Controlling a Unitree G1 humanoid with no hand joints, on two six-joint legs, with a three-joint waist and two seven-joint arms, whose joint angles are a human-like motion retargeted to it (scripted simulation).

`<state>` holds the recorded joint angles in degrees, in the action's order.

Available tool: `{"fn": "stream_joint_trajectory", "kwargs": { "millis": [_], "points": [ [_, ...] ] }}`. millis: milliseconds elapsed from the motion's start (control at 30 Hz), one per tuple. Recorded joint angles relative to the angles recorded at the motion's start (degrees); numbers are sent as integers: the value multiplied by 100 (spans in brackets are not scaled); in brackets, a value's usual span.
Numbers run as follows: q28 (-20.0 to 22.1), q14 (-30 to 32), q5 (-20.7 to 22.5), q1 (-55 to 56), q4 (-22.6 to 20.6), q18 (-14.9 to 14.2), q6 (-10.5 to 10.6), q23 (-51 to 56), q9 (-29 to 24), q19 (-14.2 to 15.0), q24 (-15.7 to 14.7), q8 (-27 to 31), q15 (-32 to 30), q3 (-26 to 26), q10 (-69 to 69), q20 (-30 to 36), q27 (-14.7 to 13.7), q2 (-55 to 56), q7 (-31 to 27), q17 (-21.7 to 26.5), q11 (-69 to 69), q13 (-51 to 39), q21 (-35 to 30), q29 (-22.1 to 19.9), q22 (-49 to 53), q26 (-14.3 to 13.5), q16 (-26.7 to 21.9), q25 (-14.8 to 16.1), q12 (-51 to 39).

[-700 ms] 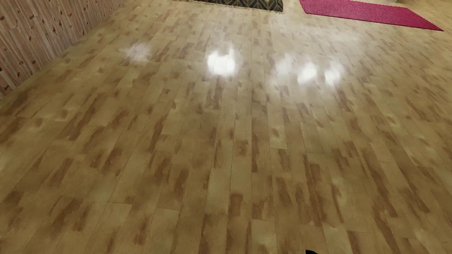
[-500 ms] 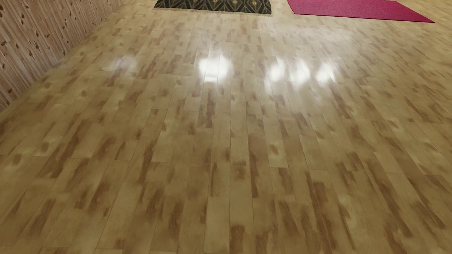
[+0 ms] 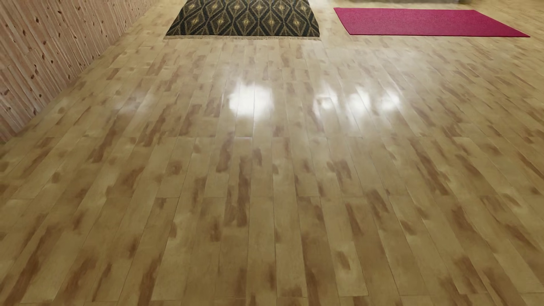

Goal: Walk forward

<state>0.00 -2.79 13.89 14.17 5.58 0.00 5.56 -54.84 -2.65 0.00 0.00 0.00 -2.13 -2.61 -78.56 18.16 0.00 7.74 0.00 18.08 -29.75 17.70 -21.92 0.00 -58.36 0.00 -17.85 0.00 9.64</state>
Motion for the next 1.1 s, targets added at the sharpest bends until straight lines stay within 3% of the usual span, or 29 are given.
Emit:
{"fn": "stream_joint_trajectory", "kwargs": {
  "millis": [100,167,200,233,267,300,367,433,467,533,600,700,733,767,800,833,867,900,933,967,1000,1033,1100],
  "points": [
    [0,74,-319,912,-67,0,-198,440,-17,0,0,0,1147,848,1518,82,0,-1317,0,214,480,-328,214,0,-145,0,24,0,325],
    [0,647,-472,1140,-12,0,-266,766,55,0,0,0,1780,1195,3701,-107,0,-1839,0,346,587,-605,362,0,36,0,30,0,575],
    [0,579,-511,1135,30,0,-277,862,159,0,0,0,1967,1344,4491,-63,0,-1981,0,396,586,-765,463,0,-42,0,29,0,648],
    [0,1295,-642,1008,31,0,-313,926,216,0,0,0,2035,1457,6751,-41,0,-2151,0,418,562,-923,591,0,-107,0,43,0,723],
    [0,861,-702,1193,25,0,-347,922,248,0,0,0,1845,1504,5342,-33,0,-2222,0,400,516,-1042,734,0,-217,0,50,0,759],
    [0,856,-826,1304,-52,0,-401,888,233,0,0,0,1472,1529,4889,102,0,-2401,0,381,422,-1115,811,0,-409,0,72,0,798],
    [0,993,-917,1317,-200,0,-546,766,237,0,0,0,-250,1521,4086,422,0,-2371,0,229,-505,-964,920,0,-849,0,115,0,765],
    [0,307,-1068,1024,-406,0,-531,698,288,0,0,0,-1956,1484,3701,322,0,-1429,0,192,-2214,-818,612,0,-719,0,145,0,776],
    [0,-45,-1111,734,-566,0,-495,719,223,0,0,0,-2487,1360,3672,371,0,-749,0,238,-3243,-774,347,0,-599,0,167,0,719],
    [0,-363,-1079,-82,-692,0,-409,600,85,0,0,0,-1574,974,3898,380,0,161,0,135,-4394,-662,226,0,-335,0,119,0,511],
    [0,-469,-975,-907,-644,0,-271,495,12,0,0,0,-1034,334,4354,286,0,964,0,21,-4049,-466,135,0,-178,0,28,0,169],
    [0,-877,-953,-1867,-537,0,-168,826,-92,0,0,0,-2258,-419,4782,-154,0,1689,0,62,-1665,-18,-46,0,472,0,-138,0,-227],
    [0,-1037,-962,-2084,-514,0,-203,886,-73,0,0,0,-2192,-582,4844,-255,0,1781,0,44,-671,109,-160,0,720,0,-223,0,-347],
    [0,-1197,-910,-2328,-507,0,-237,897,-33,0,0,0,-1049,-667,4893,-400,0,1717,0,-11,231,200,-118,0,891,0,-283,0,-463],
    [0,-1312,-903,-2603,-457,0,-262,807,-4,0,0,0,539,-772,4927,-480,0,1594,0,-54,520,283,-227,0,991,0,-322,0,-561],
    [0,-1287,-893,-2749,-388,0,-260,750,22,0,0,0,995,-899,4837,-610,0,1612,0,-91,493,321,-241,0,1069,0,-330,0,-602],
    [0,-1062,-780,-2852,-313,0,-214,646,52,0,0,0,408,-867,4646,-625,0,1843,0,-108,471,380,-348,0,1036,0,-331,0,-654],
    [0,-630,-587,-2922,-214,0,-180,487,97,0,0,0,-557,-871,4413,-754,0,1847,0,-132,342,392,-426,0,996,0,-293,0,-594],
    [0,212,-437,-2964,-148,0,-128,251,174,0,0,0,-1187,-818,4059,-772,0,1872,0,-160,139,400,-438,0,810,0,-220,0,-455],
    [0,1340,-293,-2658,23,0,-66,72,298,0,0,0,-1450,-762,3325,-855,0,1835,0,-167,-168,427,-404,0,527,0,-119,0,-260],
    [0,2155,-191,-2213,136,0,-83,-53,307,0,0,0,-1277,-701,2491,-758,0,1605,0,-198,-324,380,-334,0,294,0,-79,0,-179],
    [0,2094,-71,-1624,231,0,-85,66,272,0,0,0,-1027,-648,1509,-637,0,1332,0,-175,-405,372,-208,0,44,0,-43,0,-119],
    [0,135,-15,-613,235,0,-202,86,180,0,0,0,-384,-225,125,-306,0,506,0,-139,-325,208,-125,0,-472,0,15,0,-84]
  ]
}}
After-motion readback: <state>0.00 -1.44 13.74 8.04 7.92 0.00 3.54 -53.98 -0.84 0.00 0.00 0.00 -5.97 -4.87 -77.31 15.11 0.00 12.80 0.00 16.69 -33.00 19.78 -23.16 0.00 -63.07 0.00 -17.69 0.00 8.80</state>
